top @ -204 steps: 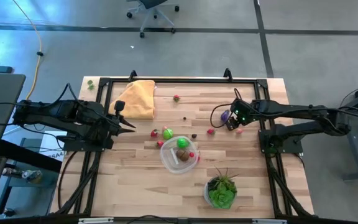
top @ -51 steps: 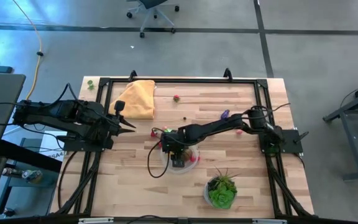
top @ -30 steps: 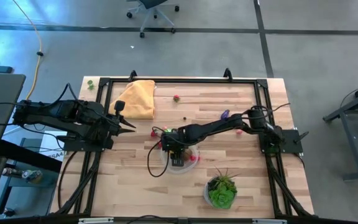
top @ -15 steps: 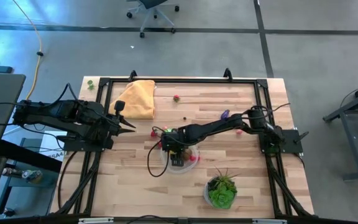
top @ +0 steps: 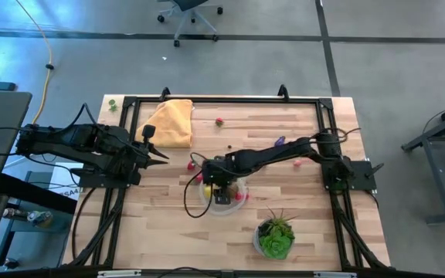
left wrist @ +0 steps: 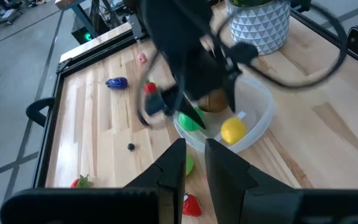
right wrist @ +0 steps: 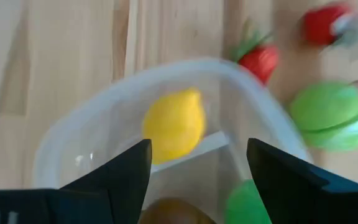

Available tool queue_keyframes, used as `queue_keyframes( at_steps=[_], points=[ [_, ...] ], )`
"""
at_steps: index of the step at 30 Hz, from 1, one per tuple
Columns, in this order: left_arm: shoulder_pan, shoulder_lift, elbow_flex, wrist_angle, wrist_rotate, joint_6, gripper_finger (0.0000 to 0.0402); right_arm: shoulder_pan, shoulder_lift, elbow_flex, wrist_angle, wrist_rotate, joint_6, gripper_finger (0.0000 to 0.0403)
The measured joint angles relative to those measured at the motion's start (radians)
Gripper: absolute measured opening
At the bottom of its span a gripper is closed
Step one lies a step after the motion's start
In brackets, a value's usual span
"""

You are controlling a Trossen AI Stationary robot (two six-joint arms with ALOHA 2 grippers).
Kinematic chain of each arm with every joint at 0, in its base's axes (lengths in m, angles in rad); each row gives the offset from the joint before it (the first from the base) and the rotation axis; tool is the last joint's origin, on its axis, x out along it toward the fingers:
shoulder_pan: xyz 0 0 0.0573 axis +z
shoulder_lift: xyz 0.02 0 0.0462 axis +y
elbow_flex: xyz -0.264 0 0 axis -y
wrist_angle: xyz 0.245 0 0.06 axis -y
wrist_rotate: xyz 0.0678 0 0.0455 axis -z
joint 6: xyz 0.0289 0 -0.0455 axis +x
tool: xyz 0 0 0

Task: Pick and placing Produce into tupperware
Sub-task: Put the purple eggplant into the transparent bin

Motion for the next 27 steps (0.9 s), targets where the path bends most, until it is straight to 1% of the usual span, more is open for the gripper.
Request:
queue_keyframes(
  at_steps=[4, 8, 12, 15, 18, 21, 24, 27],
  points=[
    [0.000, 0.000, 0.000, 0.001, 0.000, 0.000, 0.0051, -0.007, -0.083, 0.000, -0.031, 0.072, 0.006, 0.0254],
    [0.000, 0.000, 0.000, 0.000, 0.000, 0.000, 0.0051, -0.038, -0.168, 0.000, -0.095, 0.170, 0.060, 0.0254],
    [0.000, 0.000, 0.000, 0.000, 0.000, 0.000, 0.0051, -0.091, -0.249, 0.000, -0.224, 0.290, 0.160, 0.0254],
    [0.000, 0.000, 0.000, 0.000, 0.000, 0.000, 0.0051, -0.141, -0.299, 0.000, -0.359, 0.360, 0.262, 0.0254],
    [0.000, 0.000, 0.000, 0.000, 0.000, 0.000, 0.0051, -0.192, -0.343, 0.000, -0.480, 0.379, 0.340, 0.0254],
    [0.000, 0.000, 0.000, 0.000, 0.000, 0.000, 0.0051, -0.232, -0.370, -0.001, -0.558, 0.380, 0.390, 0.0254],
    [0.000, 0.000, 0.000, 0.000, 0.000, 0.000, 0.0051, -0.250, -0.387, -0.002, -0.608, 0.386, 0.447, 0.0254],
    [0.000, 0.000, 0.000, 0.000, 0.000, 0.000, 0.0051, -0.247, -0.388, -0.003, -0.647, 0.418, 0.506, 0.0254]
  ],
)
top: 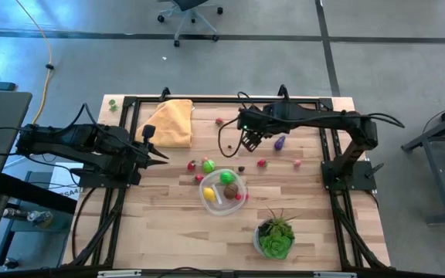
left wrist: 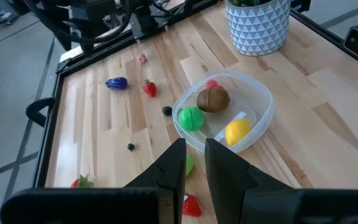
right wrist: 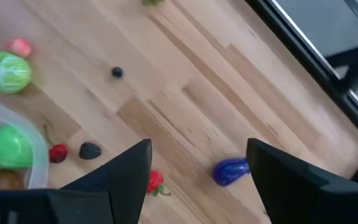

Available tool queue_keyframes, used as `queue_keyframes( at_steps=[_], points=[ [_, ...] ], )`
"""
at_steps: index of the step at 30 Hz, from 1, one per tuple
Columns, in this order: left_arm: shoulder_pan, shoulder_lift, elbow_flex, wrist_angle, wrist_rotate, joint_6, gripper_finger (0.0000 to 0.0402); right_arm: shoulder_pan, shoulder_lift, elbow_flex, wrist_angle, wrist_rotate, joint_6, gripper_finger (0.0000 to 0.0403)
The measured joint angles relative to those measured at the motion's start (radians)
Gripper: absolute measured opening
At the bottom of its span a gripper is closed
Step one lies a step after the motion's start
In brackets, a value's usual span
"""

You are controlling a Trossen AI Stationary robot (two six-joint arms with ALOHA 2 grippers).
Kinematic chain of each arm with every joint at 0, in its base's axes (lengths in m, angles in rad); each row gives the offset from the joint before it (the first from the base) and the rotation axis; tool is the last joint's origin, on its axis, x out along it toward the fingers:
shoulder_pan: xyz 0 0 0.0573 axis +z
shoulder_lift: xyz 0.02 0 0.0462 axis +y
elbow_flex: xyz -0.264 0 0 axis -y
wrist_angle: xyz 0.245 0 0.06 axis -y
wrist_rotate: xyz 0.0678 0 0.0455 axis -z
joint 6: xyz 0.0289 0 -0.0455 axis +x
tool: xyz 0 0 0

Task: Pick and placing Produce into tupperware
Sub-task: Put the purple eggplant into the transparent bin

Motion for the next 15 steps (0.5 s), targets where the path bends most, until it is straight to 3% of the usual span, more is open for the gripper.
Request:
queue_keyframes(
  at_steps=[3, 9, 15],
  points=[
    [0.000, 0.000, 0.000, 0.000, 0.000, 0.000, 0.0051, 0.018, -0.014, -0.078, 0.049, -0.002, 0.046, 0.0254],
    [0.000, 0.000, 0.000, 0.000, 0.000, 0.000, 0.0051, 0.037, -0.127, -0.441, 0.345, -0.092, 0.248, 0.0254],
    [0.000, 0.000, 0.000, 0.000, 0.000, 0.000, 0.0051, 0.039, -0.246, -0.660, 0.471, 0.073, 0.567, 0.0254]
  ],
)
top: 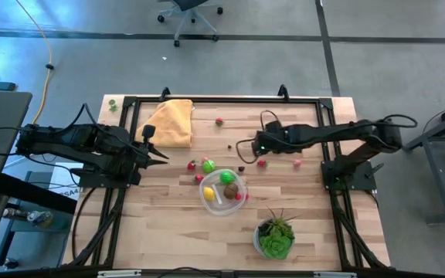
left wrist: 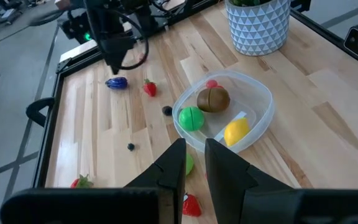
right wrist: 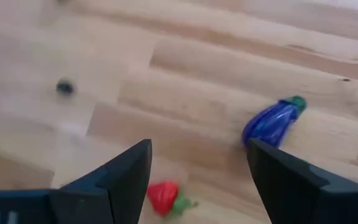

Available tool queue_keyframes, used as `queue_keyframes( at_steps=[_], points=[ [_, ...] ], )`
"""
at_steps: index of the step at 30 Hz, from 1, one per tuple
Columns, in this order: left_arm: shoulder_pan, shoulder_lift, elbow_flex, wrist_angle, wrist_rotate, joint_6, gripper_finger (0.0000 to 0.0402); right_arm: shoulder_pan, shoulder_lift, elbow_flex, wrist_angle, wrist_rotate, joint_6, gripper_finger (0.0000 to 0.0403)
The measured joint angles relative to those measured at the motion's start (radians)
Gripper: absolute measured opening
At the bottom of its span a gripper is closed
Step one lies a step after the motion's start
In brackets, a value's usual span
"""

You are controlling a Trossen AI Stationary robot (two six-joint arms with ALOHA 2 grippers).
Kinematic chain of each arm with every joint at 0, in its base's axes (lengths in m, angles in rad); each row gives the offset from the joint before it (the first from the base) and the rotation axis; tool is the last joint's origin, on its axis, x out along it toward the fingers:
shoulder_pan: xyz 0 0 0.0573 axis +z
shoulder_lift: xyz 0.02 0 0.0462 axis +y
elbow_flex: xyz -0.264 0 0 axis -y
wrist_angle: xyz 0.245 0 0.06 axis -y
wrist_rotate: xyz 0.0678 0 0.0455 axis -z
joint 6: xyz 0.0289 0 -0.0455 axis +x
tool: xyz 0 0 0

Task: Pick and placing Produce into tupperware
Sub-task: Put the purple eggplant into the transparent bin

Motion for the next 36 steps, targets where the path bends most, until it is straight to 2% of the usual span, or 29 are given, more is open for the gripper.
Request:
queue_keyframes(
  at_steps=[5, 11, 23, 36],
  points=[
    [0.000, 0.000, 0.000, 0.000, 0.000, 0.000, 0.0051, -0.007, -0.061, -0.101, 0.047, 0.056, 0.141, 0.0254],
    [0.000, 0.000, 0.000, 0.000, 0.000, 0.000, 0.0051, -0.021, -0.066, -0.175, 0.096, 0.122, 0.289, 0.0254],
    [0.000, 0.000, 0.000, 0.000, 0.000, 0.000, 0.0051, -0.055, -0.064, -0.255, 0.145, 0.100, 0.555, 0.0254],
    [0.000, 0.000, 0.000, 0.000, 0.000, 0.000, 0.0051, -0.104, -0.033, -0.275, 0.184, 0.048, 0.569, 0.0254]
  ],
)
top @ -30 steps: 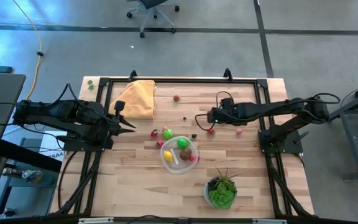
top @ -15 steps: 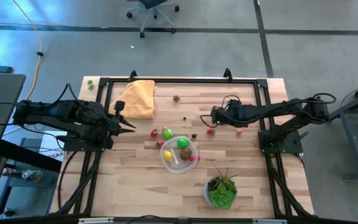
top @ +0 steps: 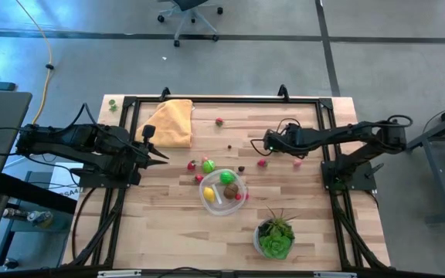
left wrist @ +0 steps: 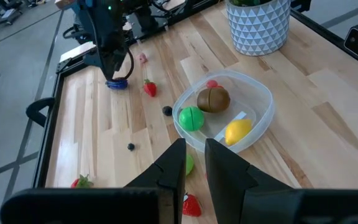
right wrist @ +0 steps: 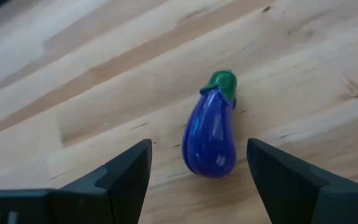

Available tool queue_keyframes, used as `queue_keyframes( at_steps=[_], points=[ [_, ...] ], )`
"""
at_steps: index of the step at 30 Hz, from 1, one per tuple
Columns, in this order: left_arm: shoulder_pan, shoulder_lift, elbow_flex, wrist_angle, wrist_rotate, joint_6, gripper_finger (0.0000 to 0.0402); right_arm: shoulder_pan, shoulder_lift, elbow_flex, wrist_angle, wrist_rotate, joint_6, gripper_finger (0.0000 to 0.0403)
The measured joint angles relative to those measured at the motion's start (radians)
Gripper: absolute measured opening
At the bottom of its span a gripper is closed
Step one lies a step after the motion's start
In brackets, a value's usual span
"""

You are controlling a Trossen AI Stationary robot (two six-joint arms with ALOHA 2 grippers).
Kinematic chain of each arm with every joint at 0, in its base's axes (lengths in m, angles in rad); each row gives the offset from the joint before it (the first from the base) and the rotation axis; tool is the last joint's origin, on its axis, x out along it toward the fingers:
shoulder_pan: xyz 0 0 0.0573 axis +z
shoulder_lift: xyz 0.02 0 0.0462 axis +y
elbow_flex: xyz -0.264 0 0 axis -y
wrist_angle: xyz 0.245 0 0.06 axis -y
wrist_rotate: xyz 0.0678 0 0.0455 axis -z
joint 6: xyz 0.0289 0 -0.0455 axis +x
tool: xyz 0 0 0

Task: Pick and placing Produce into tupperware
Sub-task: Put the purple eggplant into the transparent bin

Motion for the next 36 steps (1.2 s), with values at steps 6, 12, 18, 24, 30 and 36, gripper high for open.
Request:
queue_keyframes(
  at_steps=[6, 12, 18, 24, 30, 36],
  points=[
    [0.000, 0.000, 0.000, 0.000, 0.000, 0.000, 0.0051, -0.016, 0.090, 0.000, 0.076, -0.056, 0.000, 0.0254],
    [0.000, 0.000, 0.000, 0.000, 0.000, 0.000, 0.0051, -0.016, 0.141, 0.000, 0.079, -0.065, 0.008, 0.0254],
    [0.000, 0.000, 0.000, 0.000, 0.000, 0.000, 0.0051, -0.043, 0.155, 0.000, 0.097, -0.059, 0.004, 0.0254],
    [0.000, 0.000, 0.000, 0.000, 0.000, 0.000, 0.0051, -0.082, 0.155, 0.000, 0.098, -0.066, -0.046, 0.0254],
    [0.000, 0.000, 0.000, 0.000, 0.000, 0.000, 0.0051, -0.095, 0.155, 0.000, 0.109, -0.067, -0.080, 0.0254],
    [0.000, 0.000, 0.000, 0.000, 0.000, 0.000, 0.0051, -0.095, 0.155, 0.000, 0.109, -0.074, -0.083, 0.0254]
  ],
)
